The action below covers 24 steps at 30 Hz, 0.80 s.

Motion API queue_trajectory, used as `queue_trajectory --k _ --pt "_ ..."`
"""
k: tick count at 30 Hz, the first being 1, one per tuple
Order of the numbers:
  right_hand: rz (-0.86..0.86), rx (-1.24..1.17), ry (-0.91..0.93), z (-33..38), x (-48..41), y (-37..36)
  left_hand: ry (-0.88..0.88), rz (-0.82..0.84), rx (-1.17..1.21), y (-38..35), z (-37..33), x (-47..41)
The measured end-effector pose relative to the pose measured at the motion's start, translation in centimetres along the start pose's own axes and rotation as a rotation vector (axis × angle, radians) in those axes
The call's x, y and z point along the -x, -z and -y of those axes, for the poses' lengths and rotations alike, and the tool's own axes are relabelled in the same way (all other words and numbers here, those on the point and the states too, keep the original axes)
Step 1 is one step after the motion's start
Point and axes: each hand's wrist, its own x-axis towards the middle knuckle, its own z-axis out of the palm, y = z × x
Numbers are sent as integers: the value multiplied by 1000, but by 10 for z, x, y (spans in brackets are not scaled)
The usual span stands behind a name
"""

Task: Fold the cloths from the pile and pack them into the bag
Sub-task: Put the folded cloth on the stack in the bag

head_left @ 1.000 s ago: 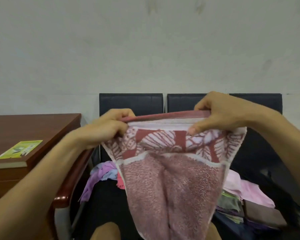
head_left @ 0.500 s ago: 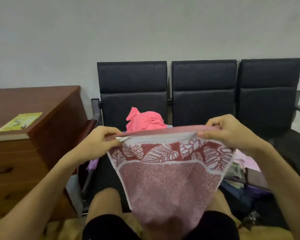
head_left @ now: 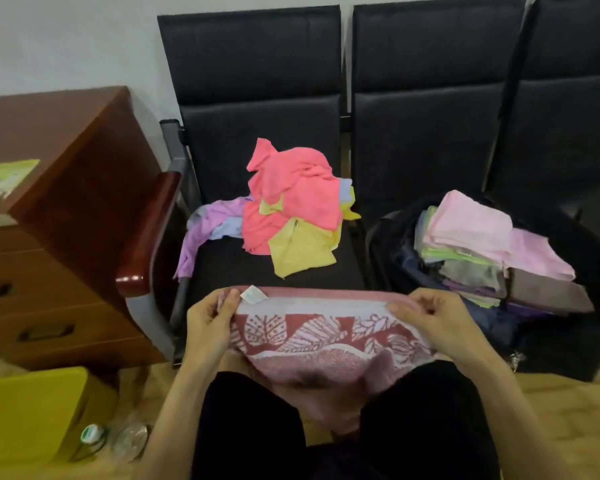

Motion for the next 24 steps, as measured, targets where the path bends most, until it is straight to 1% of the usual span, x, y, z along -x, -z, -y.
queue_trajectory --k 3,5,8,10,13,17,20,24 --pt "23 71 -103 -16 -6 -9 66 -9 -28 -4 8 -2" --pt "41 32 -117 -12 -7 -17 81 26 -75 -5 10 0" --pt "37 -231 -151 9 1 -36 96 7 58 -18 2 8" --pt "79 -324 -170 14 5 -49 93 21 82 -26 -5 17" --pt "122 -414 -190 14 3 -65 51 100 101 -37 -6 24" --pt "69 -478 -180 16 0 -76 -29 219 76 -57 -11 36" --pt "23 -498 -164 25 0 -83 -29 298 103 -65 -17 41" --pt "-35 -537 -190 34 1 -86 -71 360 63 -67 -14 42"
